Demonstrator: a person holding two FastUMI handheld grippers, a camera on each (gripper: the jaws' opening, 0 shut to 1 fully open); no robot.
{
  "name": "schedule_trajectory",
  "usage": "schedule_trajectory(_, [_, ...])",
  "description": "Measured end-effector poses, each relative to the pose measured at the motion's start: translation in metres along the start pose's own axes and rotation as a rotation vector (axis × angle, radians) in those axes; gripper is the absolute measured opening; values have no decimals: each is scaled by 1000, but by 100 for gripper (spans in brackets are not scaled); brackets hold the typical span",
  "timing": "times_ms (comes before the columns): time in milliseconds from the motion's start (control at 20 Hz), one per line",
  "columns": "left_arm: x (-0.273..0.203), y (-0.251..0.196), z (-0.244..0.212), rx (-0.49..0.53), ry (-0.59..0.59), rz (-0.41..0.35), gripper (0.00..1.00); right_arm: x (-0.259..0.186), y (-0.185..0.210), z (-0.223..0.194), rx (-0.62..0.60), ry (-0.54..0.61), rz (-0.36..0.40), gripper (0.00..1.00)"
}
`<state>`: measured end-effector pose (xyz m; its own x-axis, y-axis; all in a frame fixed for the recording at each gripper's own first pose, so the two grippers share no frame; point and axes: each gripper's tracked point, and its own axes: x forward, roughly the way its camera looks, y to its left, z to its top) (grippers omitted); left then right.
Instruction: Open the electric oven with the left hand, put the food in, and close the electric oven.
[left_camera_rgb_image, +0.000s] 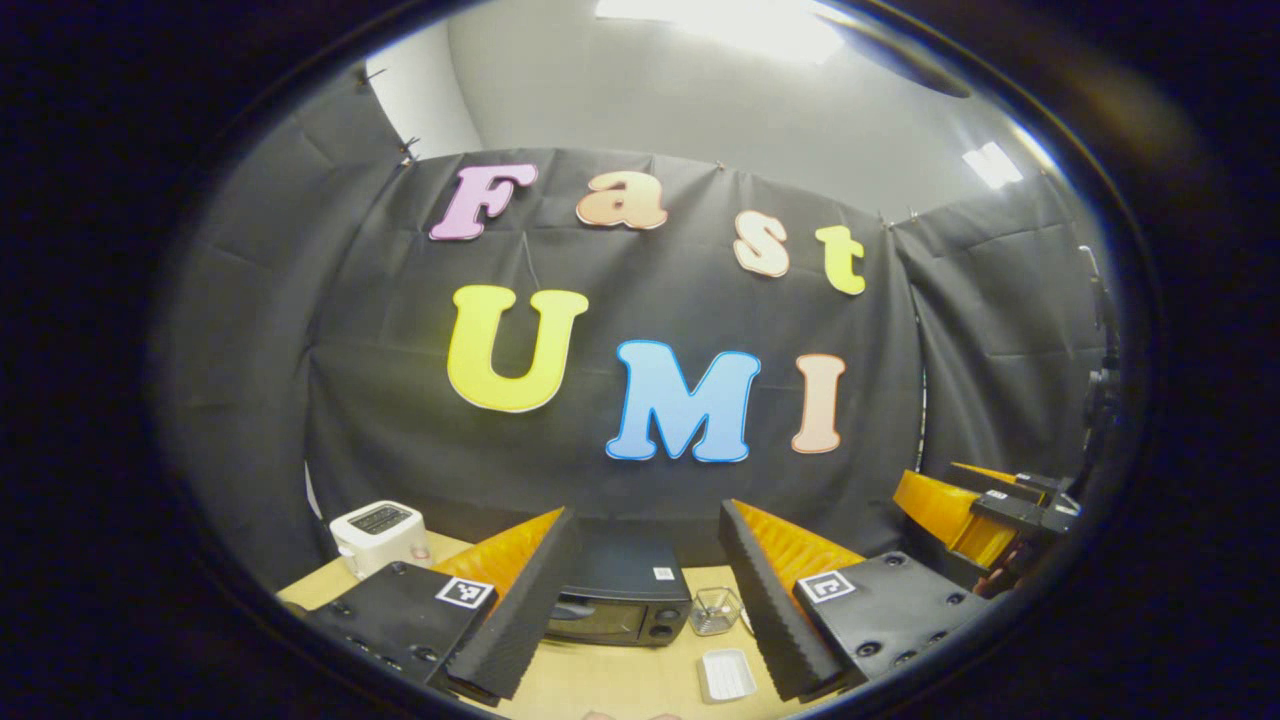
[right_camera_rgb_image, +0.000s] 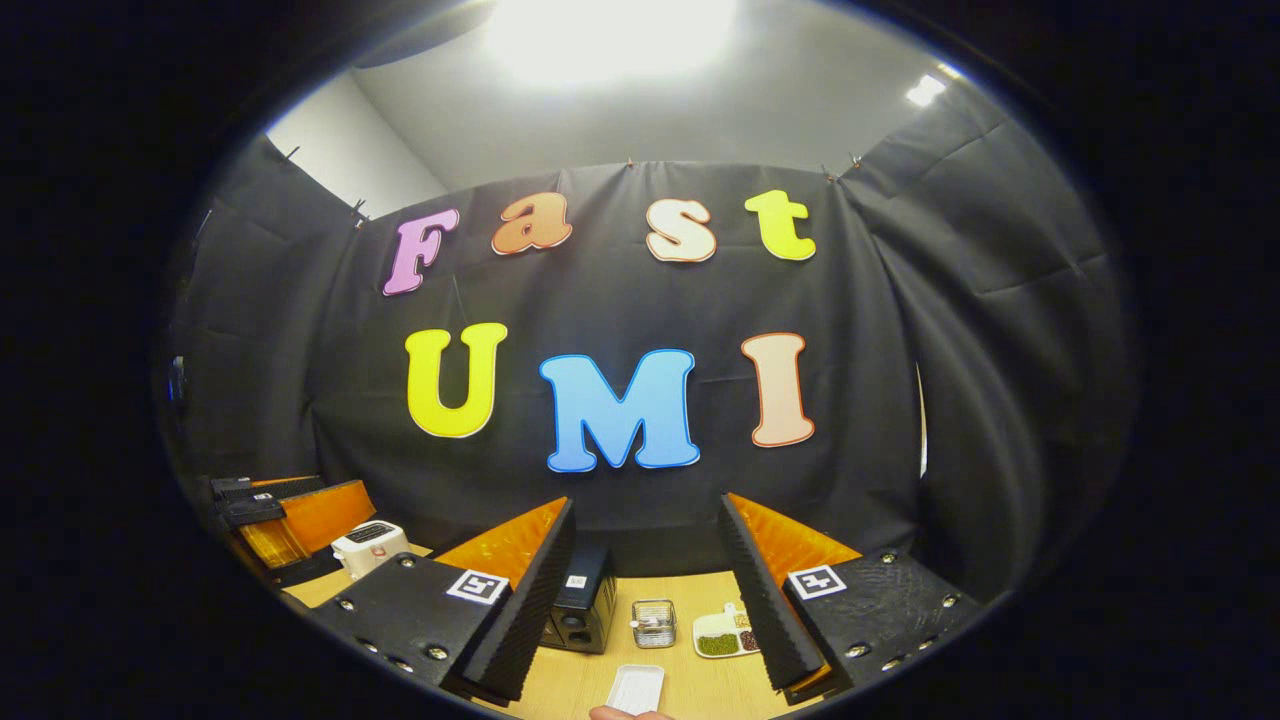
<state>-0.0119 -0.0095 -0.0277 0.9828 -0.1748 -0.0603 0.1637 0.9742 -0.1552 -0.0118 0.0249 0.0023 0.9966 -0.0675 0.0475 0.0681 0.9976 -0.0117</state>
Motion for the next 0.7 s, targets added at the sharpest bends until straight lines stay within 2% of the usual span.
schedule_trajectory(150, [1,11,1,-22,2,32,99,-2,-1,3,14,5,9,87])
schedule_trajectory(350, [-3,24,5,-2,-8,68,98,-1,-4,0,53,13,7,87])
schedule_trajectory(700, [-3,47,6,21,-4,63,98,1,-1,-6,67,22,-41,86])
